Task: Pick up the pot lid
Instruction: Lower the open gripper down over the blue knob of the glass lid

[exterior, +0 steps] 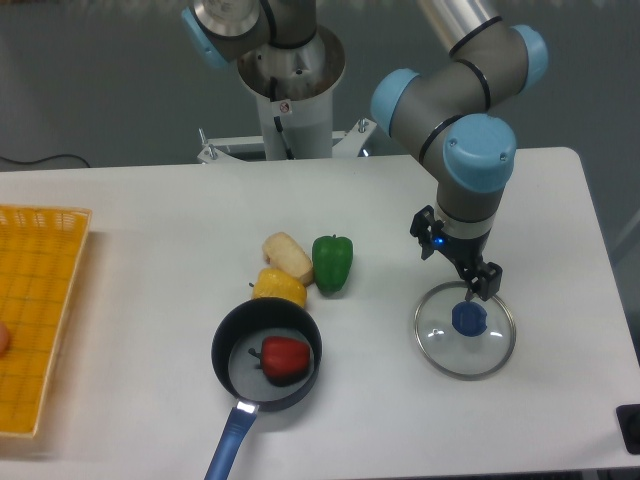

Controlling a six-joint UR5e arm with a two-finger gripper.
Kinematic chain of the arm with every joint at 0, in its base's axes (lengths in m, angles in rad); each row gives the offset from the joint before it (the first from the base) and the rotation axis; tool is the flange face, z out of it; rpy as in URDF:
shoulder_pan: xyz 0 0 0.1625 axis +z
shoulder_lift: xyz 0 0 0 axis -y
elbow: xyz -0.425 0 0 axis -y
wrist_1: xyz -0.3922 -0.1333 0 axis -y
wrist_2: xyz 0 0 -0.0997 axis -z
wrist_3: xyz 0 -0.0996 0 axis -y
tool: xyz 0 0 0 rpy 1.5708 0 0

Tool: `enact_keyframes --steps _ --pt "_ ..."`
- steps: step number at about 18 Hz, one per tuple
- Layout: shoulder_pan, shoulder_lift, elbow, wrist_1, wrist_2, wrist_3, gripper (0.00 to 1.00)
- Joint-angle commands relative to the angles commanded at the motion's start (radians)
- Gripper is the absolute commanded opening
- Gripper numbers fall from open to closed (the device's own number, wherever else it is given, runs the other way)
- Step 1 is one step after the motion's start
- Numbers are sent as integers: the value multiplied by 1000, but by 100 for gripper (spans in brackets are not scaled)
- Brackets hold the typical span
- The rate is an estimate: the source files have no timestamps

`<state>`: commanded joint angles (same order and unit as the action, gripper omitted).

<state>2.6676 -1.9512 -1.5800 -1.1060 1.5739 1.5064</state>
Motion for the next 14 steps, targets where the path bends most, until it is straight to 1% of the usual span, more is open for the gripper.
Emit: enact_keyframes --steps 6,8,10,12,14 --pt "-5 0 5 0 2 0 100" --pt "-9 -11 -17 11 11 -5 100" --pt "-3 -37 -37 26 21 -15 100" --pt "3 -38 -57 50 21 -18 100" --pt "6 -40 -60 54 21 -18 100"
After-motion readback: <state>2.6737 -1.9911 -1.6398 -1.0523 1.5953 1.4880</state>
